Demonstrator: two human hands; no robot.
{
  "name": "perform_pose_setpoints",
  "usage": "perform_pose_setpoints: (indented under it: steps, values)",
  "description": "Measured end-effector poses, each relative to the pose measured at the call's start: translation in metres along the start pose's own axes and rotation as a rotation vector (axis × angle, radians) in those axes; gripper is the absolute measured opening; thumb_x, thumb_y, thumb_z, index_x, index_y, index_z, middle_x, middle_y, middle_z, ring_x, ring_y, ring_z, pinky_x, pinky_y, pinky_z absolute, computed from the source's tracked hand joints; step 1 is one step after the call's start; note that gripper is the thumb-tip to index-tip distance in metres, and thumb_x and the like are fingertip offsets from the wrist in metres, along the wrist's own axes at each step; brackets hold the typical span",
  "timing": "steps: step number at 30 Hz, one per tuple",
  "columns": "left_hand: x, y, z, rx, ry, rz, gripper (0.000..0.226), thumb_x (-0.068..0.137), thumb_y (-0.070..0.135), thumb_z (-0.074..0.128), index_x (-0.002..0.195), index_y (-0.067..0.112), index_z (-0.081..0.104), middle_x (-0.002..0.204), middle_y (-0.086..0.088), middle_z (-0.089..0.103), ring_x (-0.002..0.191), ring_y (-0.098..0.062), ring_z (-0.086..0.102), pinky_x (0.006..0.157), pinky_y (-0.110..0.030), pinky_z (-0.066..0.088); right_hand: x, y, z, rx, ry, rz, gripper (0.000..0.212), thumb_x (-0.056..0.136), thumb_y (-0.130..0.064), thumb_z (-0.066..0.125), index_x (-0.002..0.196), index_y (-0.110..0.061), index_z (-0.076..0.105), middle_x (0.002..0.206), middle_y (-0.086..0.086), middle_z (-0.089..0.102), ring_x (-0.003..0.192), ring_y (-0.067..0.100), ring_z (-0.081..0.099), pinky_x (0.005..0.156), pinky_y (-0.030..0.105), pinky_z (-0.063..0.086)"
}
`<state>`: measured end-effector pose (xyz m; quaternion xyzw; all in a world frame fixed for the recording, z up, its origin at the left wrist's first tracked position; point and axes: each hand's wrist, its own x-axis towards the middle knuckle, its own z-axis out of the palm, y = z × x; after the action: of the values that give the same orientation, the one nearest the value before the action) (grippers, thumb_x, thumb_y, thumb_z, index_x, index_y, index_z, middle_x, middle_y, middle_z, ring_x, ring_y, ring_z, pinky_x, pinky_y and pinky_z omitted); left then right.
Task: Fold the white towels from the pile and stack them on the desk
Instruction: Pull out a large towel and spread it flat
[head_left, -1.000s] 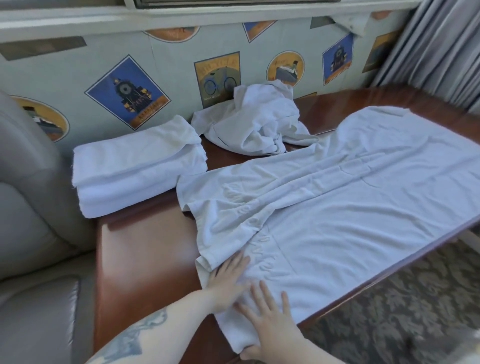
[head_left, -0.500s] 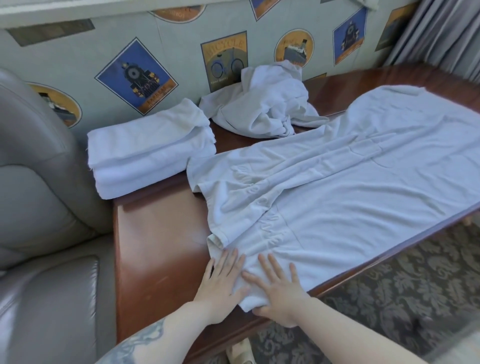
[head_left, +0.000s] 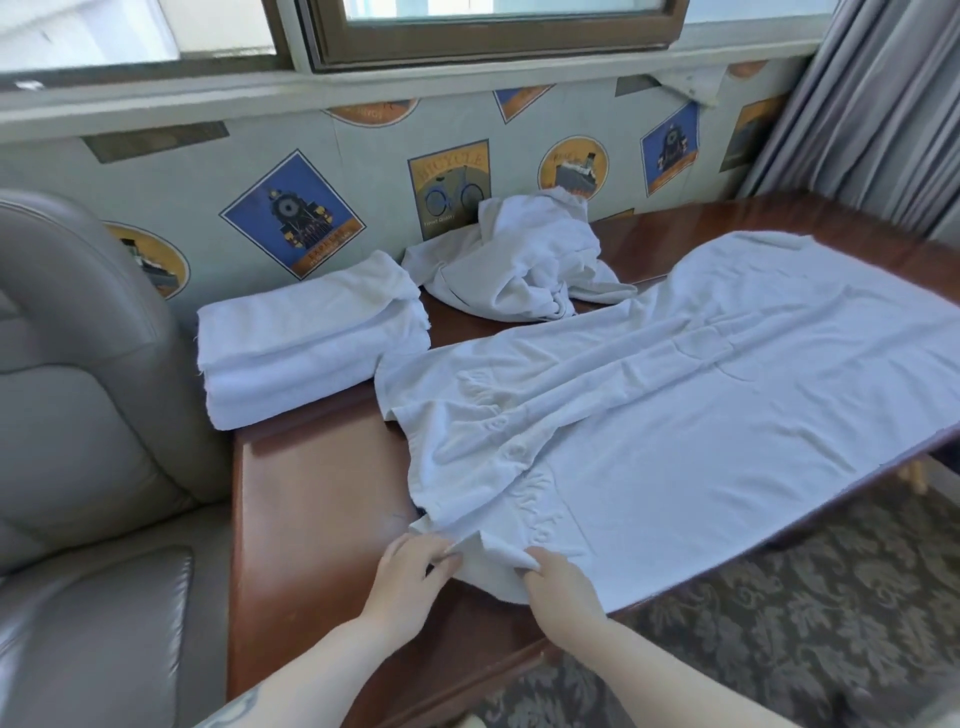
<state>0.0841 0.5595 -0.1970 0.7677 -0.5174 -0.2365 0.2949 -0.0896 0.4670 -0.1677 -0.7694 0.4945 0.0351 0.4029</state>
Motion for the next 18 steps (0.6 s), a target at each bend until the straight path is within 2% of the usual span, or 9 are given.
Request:
perform_pose_setpoints:
  steps: [2,4,5,7,9,11,13,15,18]
  values:
    - [0.004,0.011,-0.004,-0.077,-0.007,-0.029,0.026,0.102,0.033,0.047,0.088,0.022,0.066,0.083,0.019,0.058,0.095,0.007,0.042,0.104,-0.008,0.019,0.001,-0.002,-0.008,0.139,0.075,0.072,0.029,0.097,-0.015,0.037,0.112,-0.021,0.062,0.106,0.001,0.064,0.093,0.021,0.056,0.078,0.028,0.042]
    - [0.011,0.027,-0.003,-0.143,-0.048,-0.047,0.033,0.102,0.036,0.045,0.074,0.023,0.054,0.074,0.012,0.053,0.089,-0.007,0.048,0.089,-0.028,0.038,-0.001,-0.005,-0.014,0.353,0.121,0.077,0.021,0.097,-0.026,0.046,0.105,-0.021,0.064,0.103,0.000,0.067,0.094,0.020,0.061,0.085,0.033,0.049]
    - [0.016,0.038,-0.002,-0.186,-0.051,-0.046,0.035,0.102,0.037,0.045,0.071,0.020,0.049,0.068,0.010,0.051,0.077,-0.008,0.048,0.076,-0.034,0.040,-0.003,-0.007,-0.016,0.477,0.116,0.049,0.018,0.092,-0.036,0.051,0.100,-0.027,0.064,0.098,-0.004,0.068,0.093,0.018,0.063,0.087,0.036,0.052]
    - [0.027,0.058,-0.002,-0.257,-0.034,-0.021,0.036,0.102,0.037,0.046,0.070,0.021,0.046,0.062,0.011,0.048,0.062,-0.008,0.044,0.064,-0.034,0.037,-0.008,-0.009,-0.019,0.619,0.060,-0.036,0.034,0.073,-0.055,0.064,0.102,-0.037,0.061,0.097,-0.011,0.069,0.095,0.010,0.065,0.085,0.031,0.053]
    - [0.039,0.071,-0.004,-0.218,-0.071,0.043,0.035,0.100,0.040,0.048,0.069,0.025,0.048,0.061,0.014,0.050,0.061,-0.007,0.046,0.063,-0.032,0.036,-0.011,-0.007,-0.022,0.537,0.051,-0.123,0.053,0.057,-0.060,0.075,0.104,-0.038,0.063,0.096,-0.014,0.071,0.093,0.001,0.066,0.076,0.021,0.052]
    - [0.047,0.076,-0.008,-0.152,-0.152,0.068,0.036,0.098,0.044,0.048,0.068,0.024,0.049,0.059,0.014,0.050,0.059,-0.006,0.045,0.061,-0.030,0.035,-0.011,-0.006,-0.029,0.337,0.078,-0.174,0.050,0.053,-0.053,0.078,0.097,-0.034,0.064,0.088,-0.012,0.071,0.083,0.001,0.066,0.066,0.023,0.050]
    - [0.054,0.076,-0.015,-0.167,-0.236,0.052,0.041,0.096,0.043,0.051,0.062,0.023,0.042,0.056,0.013,0.039,0.056,-0.007,0.036,0.058,-0.028,0.029,-0.007,-0.007,-0.037,0.184,0.033,-0.176,0.034,0.062,-0.039,0.075,0.090,-0.024,0.064,0.078,-0.007,0.066,0.077,0.014,0.066,0.064,0.033,0.048]
    - [0.061,0.074,-0.025,-0.133,-0.331,0.018,0.043,0.096,0.039,0.056,0.061,0.021,0.040,0.054,0.013,0.035,0.054,-0.005,0.033,0.056,-0.025,0.027,-0.003,-0.010,-0.038,0.048,0.041,-0.161,0.025,0.078,-0.037,0.067,0.098,-0.022,0.062,0.086,-0.005,0.066,0.083,0.021,0.065,0.069,0.031,0.048]
    - [0.071,0.064,-0.040,-0.181,-0.346,-0.118,0.033,0.091,0.038,0.064,0.064,0.023,0.054,0.049,0.016,0.047,0.049,0.002,0.043,0.050,-0.014,0.033,0.000,-0.014,-0.032,-0.014,0.167,-0.153,0.015,0.088,-0.038,0.057,0.093,-0.027,0.049,0.093,-0.005,0.059,0.082,0.019,0.059,0.069,0.032,0.046]
